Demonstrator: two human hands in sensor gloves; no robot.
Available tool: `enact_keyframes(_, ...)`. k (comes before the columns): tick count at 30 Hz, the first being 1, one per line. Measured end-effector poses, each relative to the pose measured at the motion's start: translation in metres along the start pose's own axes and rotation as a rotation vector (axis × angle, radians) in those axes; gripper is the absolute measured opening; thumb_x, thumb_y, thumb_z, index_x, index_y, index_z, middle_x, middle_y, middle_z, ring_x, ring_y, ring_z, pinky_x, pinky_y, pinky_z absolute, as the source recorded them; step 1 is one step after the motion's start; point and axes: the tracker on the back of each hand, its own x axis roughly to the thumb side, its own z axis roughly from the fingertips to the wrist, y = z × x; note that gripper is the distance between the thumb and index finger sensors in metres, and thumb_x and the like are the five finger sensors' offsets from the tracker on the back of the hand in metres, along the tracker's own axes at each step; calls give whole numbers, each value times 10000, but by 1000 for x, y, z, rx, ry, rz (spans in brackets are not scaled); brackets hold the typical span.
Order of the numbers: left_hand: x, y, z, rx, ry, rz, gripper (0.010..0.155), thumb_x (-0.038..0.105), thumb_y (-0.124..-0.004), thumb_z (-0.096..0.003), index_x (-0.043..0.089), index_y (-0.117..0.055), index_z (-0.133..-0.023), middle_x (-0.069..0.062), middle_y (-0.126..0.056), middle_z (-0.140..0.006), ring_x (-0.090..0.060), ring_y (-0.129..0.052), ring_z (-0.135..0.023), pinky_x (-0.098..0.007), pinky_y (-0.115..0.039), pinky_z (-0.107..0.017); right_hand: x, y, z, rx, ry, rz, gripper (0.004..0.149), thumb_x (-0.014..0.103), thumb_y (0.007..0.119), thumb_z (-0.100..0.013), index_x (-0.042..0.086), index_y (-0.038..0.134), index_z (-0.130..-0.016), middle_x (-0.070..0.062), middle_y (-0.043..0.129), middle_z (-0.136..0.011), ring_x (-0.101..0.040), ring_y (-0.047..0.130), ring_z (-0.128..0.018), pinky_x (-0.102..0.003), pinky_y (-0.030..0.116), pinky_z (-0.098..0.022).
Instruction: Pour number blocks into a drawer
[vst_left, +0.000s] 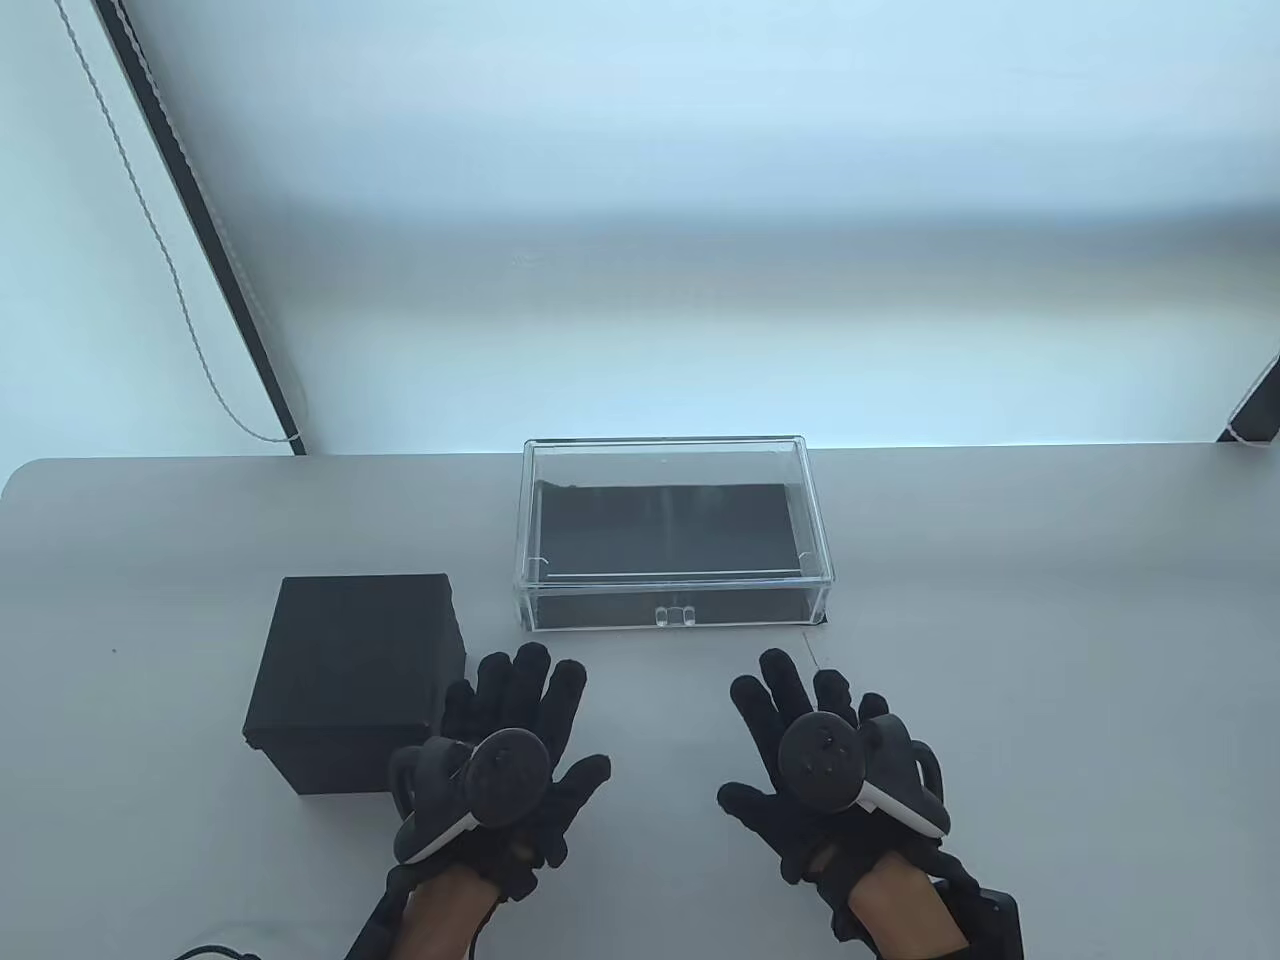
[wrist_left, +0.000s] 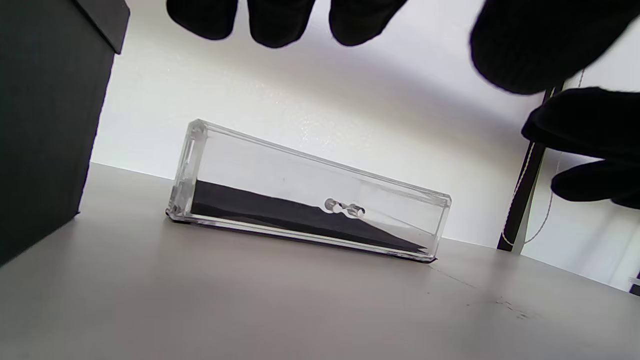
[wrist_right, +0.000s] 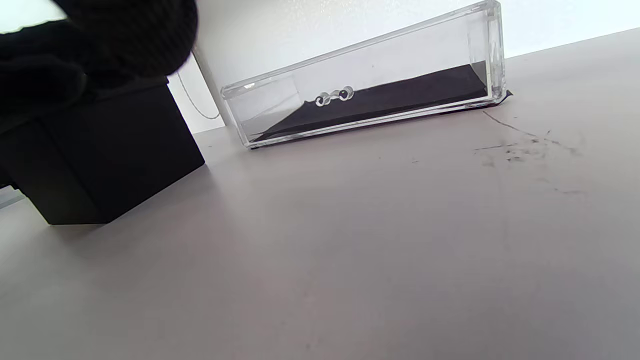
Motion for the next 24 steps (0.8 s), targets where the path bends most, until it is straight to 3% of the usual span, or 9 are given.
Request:
enact_keyframes(16,2,-4,0,-7,48,74,845,743,-675,-422,351,-335,-1089,-73,-324,-1223,-460,-396,-1079,-715,-348,-732,-2,-1,2,-26,-1,-40,912,652,725,-425,377,84,-1012,41,-48,-1127,-571,259,-1029,-777,166,-650)
enact_keyframes(24,9,-17,-18,-46,142,174,850,748,-674,-422,327,-354,-1088,-110,-388,-1210,-479,-484,-1051,-709,-432,-717,-5,-6,5,-42,14,-51,912,652,726,-423,374,86,-1011,23,-22,-1133,-572,301,-1026,-782,186,-645)
